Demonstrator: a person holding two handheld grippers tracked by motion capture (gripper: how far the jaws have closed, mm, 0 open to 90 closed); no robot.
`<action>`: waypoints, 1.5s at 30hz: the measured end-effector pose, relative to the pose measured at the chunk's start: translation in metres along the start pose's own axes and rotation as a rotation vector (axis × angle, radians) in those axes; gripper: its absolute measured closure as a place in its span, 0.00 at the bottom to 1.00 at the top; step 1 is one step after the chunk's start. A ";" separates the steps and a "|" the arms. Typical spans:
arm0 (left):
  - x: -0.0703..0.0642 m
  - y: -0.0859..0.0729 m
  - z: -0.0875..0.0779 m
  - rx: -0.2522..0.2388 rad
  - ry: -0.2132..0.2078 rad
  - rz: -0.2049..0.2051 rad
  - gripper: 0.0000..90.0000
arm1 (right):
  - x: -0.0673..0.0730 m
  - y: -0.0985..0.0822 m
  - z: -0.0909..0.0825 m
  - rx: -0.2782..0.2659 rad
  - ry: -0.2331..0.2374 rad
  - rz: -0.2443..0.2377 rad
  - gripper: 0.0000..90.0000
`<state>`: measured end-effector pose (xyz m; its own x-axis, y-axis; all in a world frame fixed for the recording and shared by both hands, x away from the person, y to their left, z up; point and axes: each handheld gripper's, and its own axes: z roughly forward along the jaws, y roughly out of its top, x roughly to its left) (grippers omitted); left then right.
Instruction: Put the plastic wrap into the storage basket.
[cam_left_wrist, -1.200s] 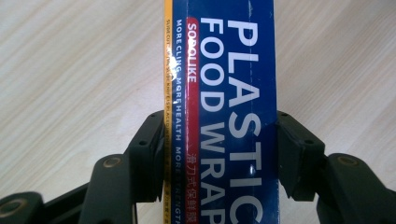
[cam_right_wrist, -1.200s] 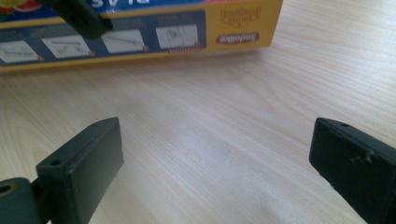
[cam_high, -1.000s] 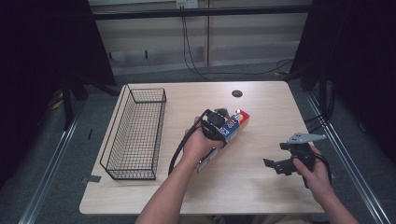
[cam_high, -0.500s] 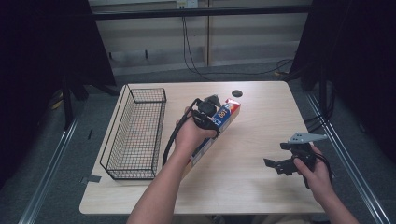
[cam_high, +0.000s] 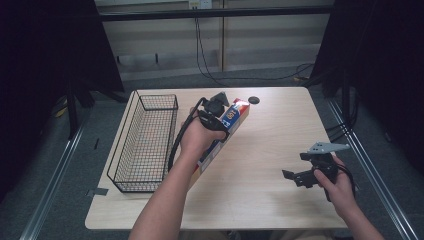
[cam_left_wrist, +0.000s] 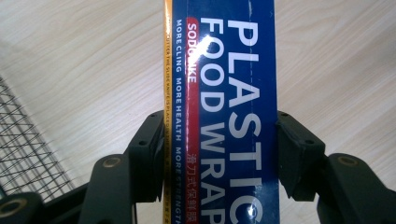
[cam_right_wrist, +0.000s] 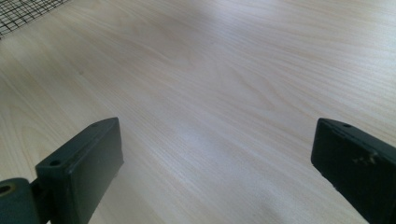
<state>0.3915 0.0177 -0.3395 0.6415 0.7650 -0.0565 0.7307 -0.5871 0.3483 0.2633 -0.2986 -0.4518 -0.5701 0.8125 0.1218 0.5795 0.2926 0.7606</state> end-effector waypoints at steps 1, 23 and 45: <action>0.002 0.000 -0.002 0.001 0.000 -0.002 0.48 | 0.000 0.000 0.000 0.000 -0.001 -0.001 0.02; 0.025 -0.001 -0.024 0.019 0.024 -0.071 0.48 | 0.000 0.000 0.002 0.008 -0.003 -0.012 0.02; 0.049 -0.011 -0.046 0.016 0.072 -0.126 0.48 | 0.001 0.000 0.002 0.007 0.002 -0.011 0.02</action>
<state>0.4042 0.0735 -0.3035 0.5268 0.8494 -0.0315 0.8084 -0.4892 0.3274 0.2637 -0.2972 -0.4528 -0.5775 0.8084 0.1143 0.5769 0.3050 0.7577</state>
